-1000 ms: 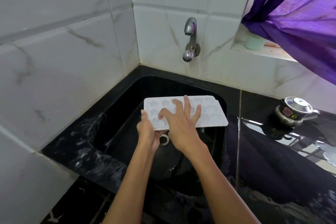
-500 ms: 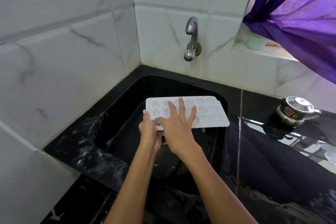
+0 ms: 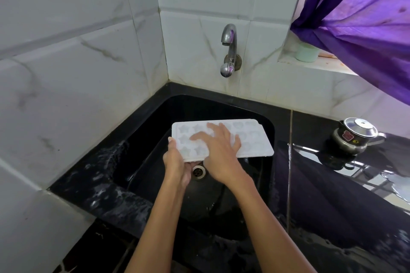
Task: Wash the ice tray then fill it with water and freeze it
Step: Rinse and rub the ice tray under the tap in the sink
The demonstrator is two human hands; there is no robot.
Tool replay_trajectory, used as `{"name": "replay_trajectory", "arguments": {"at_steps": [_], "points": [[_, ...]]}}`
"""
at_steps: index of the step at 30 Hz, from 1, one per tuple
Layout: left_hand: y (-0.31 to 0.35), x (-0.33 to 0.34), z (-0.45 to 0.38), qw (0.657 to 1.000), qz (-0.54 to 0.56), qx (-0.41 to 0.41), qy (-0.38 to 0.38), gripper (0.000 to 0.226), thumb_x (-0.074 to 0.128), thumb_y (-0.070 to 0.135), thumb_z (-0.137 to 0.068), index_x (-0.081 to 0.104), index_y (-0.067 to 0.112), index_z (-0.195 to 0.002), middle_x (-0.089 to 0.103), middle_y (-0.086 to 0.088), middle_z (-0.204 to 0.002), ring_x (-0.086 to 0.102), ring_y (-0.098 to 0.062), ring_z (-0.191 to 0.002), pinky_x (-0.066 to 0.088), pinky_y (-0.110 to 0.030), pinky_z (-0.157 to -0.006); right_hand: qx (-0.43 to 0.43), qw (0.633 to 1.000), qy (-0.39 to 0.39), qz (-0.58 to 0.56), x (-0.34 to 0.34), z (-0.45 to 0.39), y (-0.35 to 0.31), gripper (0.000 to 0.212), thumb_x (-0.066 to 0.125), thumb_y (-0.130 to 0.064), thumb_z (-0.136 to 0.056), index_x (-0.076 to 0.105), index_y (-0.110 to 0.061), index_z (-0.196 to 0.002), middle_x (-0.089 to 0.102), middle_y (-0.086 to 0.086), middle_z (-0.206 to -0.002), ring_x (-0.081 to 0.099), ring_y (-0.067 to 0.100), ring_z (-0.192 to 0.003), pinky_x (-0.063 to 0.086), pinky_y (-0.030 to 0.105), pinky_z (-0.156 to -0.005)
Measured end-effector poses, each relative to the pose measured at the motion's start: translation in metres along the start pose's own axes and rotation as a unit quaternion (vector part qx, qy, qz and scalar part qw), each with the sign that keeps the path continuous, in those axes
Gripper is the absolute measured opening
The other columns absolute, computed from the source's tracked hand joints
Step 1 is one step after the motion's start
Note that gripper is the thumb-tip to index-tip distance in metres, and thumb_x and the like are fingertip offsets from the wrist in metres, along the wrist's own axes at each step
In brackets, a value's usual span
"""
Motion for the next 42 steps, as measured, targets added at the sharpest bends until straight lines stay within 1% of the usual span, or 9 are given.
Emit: {"name": "replay_trajectory", "arguments": {"at_steps": [3,8,12,14,16,20,25,32,42], "points": [[0.001,-0.001,-0.003,1.0,0.003,-0.007,-0.012,0.038,0.033,0.044,-0.1,0.058,0.016,-0.096,0.07,-0.01,-0.095,0.067,-0.029,-0.088,0.056,-0.048,-0.07,0.064,0.989,0.118,-0.069,-0.034,-0.004,0.038,0.067,0.047,0.005,-0.083,0.04,-0.032,-0.139,0.017,0.0,-0.158,0.005,0.017,-0.148,-0.007,0.048,-0.117],[0.002,-0.003,-0.004,1.0,0.005,-0.014,-0.022,0.035,0.034,0.044,-0.1,0.058,0.018,-0.096,0.069,-0.008,-0.097,0.066,-0.028,-0.09,0.055,-0.048,-0.071,0.184,0.926,0.322,-0.068,-0.069,0.015,0.12,0.046,0.05,-0.027,-0.097,0.041,-0.016,-0.141,0.041,0.005,-0.148,0.034,0.022,-0.14,0.021,0.046,-0.116],[-0.003,-0.003,-0.008,0.999,-0.003,-0.03,-0.023,0.037,0.034,0.044,-0.1,0.058,0.016,-0.1,0.068,-0.011,-0.101,0.066,-0.029,-0.09,0.055,-0.049,-0.072,0.314,0.857,0.265,-0.312,-0.033,0.029,0.176,0.053,0.051,-0.049,-0.094,0.043,-0.017,-0.136,0.05,0.005,-0.139,0.049,0.024,-0.125,0.042,0.046,-0.104],[-0.006,-0.002,-0.009,0.999,-0.008,-0.034,-0.028,0.039,0.034,0.045,-0.1,0.058,0.015,-0.102,0.069,-0.011,-0.101,0.067,-0.029,-0.091,0.055,-0.048,-0.07,0.352,0.78,0.198,-0.478,-0.006,0.032,0.183,0.048,0.055,-0.052,-0.092,0.052,-0.016,-0.123,0.06,0.005,-0.123,0.059,0.022,-0.11,0.054,0.041,-0.085],[-0.008,-0.002,-0.01,0.999,-0.011,-0.039,-0.028,0.04,0.034,0.045,-0.1,0.058,0.013,-0.105,0.069,-0.012,-0.101,0.067,-0.03,-0.09,0.055,-0.048,-0.068,0.348,0.745,0.146,-0.551,0.005,0.031,0.179,0.039,0.057,-0.048,-0.092,0.06,-0.015,-0.113,0.069,0.004,-0.106,0.066,0.021,-0.096,0.056,0.033,-0.067],[-0.016,-0.003,-0.013,0.997,-0.003,-0.066,-0.032,0.041,0.035,0.044,-0.099,0.055,0.011,-0.113,0.067,-0.014,-0.104,0.066,-0.032,-0.093,0.054,-0.05,-0.068,0.336,0.748,0.182,-0.542,-0.002,0.029,0.181,0.021,0.06,-0.032,-0.095,0.066,-0.014,-0.104,0.07,0.003,-0.092,0.067,0.016,-0.08,0.051,0.027,-0.056],[-0.023,-0.011,-0.021,0.997,-0.028,-0.073,-0.017,0.035,0.039,0.037,-0.1,0.054,0.009,-0.114,0.066,-0.015,-0.107,0.065,-0.032,-0.094,0.054,-0.05,-0.077,0.319,0.744,0.226,-0.542,-0.01,0.026,0.184,0.013,0.06,-0.027,-0.095,0.065,-0.015,-0.098,0.07,0.006,-0.096,0.069,0.019,-0.085,0.054,0.027,-0.055],[-0.044,-0.019,-0.021,0.991,-0.104,-0.087,0.013,0.038,0.041,0.02,-0.101,0.043,-0.007,-0.127,0.059,-0.022,-0.116,0.059,-0.032,-0.101,0.045,-0.049,-0.099,0.297,0.803,0.289,-0.429,-0.035,0.031,0.187,0.021,0.058,-0.037,-0.093,0.063,-0.029,-0.074,0.068,-0.001,-0.085,0.067,0.024,-0.091,0.057,0.05,-0.084],[-0.096,0.001,-0.009,0.972,-0.169,-0.16,-0.01,0.056,0.047,0.027,-0.098,0.032,-0.007,-0.14,0.041,-0.025,-0.141,0.041,-0.036,-0.131,0.032,-0.044,-0.112,0.216,0.919,0.263,-0.201,-0.06,0.03,0.159,0.04,0.046,-0.044,-0.099,0.061,-0.019,-0.126,0.07,0.005,-0.102,0.062,0.031,-0.104,0.046,0.046,-0.094]]}}
Point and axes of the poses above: each hand's wrist, its own z-axis away from the middle knuckle, its own x-axis out of the palm, y = z × x, the point moved 10 cm from there along -z, towards the middle knuckle
